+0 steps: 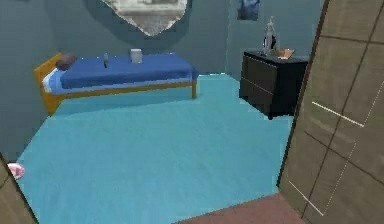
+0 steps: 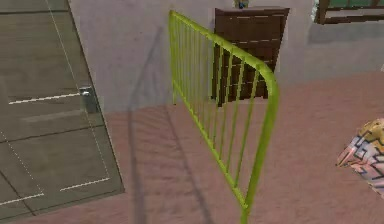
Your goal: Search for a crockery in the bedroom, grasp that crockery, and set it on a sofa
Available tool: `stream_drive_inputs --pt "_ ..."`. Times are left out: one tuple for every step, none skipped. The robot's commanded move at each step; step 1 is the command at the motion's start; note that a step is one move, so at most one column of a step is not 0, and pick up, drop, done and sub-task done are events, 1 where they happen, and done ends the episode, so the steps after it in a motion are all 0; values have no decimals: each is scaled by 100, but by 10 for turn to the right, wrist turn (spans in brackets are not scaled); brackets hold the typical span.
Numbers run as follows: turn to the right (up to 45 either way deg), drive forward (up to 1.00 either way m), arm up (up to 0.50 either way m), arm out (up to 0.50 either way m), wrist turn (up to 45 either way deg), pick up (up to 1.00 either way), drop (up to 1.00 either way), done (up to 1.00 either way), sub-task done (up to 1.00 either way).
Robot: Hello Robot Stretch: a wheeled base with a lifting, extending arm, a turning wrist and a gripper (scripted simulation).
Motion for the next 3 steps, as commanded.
stream_drive_inputs --pt "0 100 0 0 0 0 0 0 0" --pt "0 55 0 0 0 0 0 0 0" --pt "450 0 0 0 0 0 0 0 0"
